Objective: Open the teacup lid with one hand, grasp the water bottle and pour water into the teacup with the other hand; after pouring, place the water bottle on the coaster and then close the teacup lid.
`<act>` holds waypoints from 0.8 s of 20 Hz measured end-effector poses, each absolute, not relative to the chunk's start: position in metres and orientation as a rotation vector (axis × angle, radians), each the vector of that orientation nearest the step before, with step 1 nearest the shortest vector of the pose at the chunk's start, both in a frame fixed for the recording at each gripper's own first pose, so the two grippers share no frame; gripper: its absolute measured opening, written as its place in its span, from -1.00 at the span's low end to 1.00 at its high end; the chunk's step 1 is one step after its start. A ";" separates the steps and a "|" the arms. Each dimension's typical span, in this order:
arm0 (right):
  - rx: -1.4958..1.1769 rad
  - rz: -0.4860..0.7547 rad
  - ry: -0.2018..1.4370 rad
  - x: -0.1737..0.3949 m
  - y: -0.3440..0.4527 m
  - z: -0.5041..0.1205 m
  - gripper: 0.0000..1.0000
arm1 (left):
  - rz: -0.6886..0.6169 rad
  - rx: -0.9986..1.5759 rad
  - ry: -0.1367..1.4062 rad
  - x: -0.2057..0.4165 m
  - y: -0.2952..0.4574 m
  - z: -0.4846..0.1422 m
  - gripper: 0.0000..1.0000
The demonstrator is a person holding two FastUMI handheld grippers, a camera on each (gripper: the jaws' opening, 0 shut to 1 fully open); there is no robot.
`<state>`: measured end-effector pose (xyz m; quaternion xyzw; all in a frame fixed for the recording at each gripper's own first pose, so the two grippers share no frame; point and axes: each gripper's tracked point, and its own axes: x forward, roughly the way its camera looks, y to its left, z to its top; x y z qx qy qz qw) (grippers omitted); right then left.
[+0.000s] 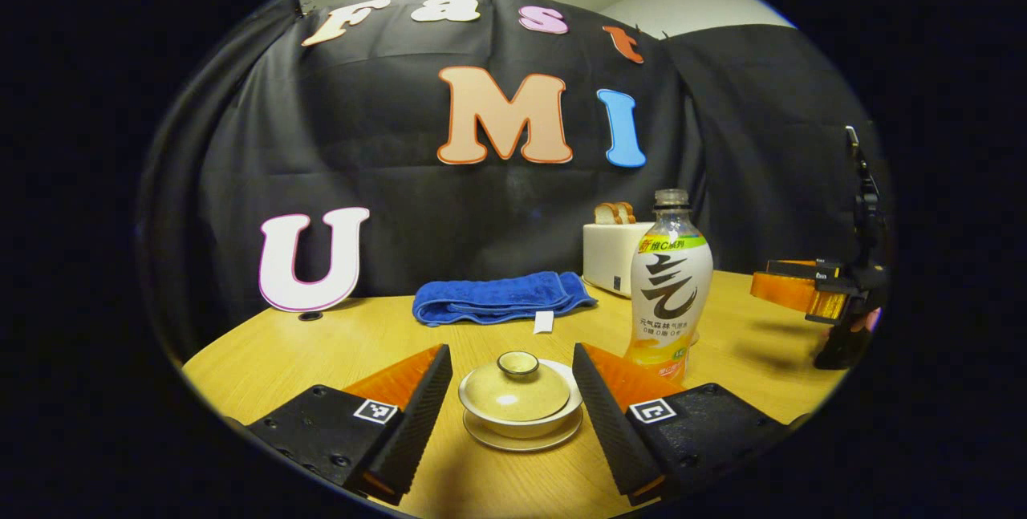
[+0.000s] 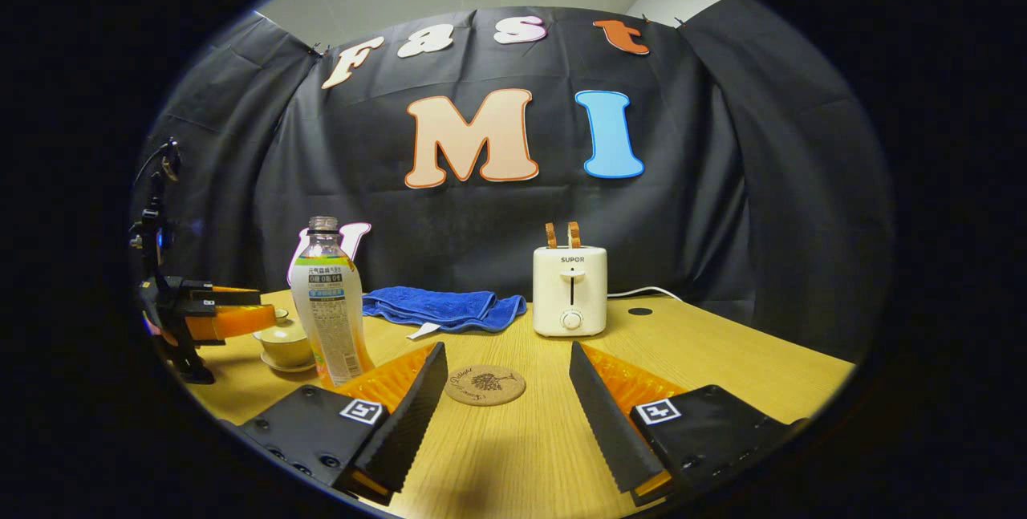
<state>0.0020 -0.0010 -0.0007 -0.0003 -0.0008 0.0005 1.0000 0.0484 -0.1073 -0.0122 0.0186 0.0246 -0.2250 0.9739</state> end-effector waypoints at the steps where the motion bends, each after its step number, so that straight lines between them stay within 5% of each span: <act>1: 0.000 0.001 -0.001 0.002 -0.001 -0.001 0.89 | -0.459 0.041 0.048 0.052 -0.110 -0.011 0.75; 16: 0.000 0.004 -0.001 0.002 -0.001 -0.002 0.89 | -0.498 0.055 0.086 0.072 -0.126 -0.018 -0.03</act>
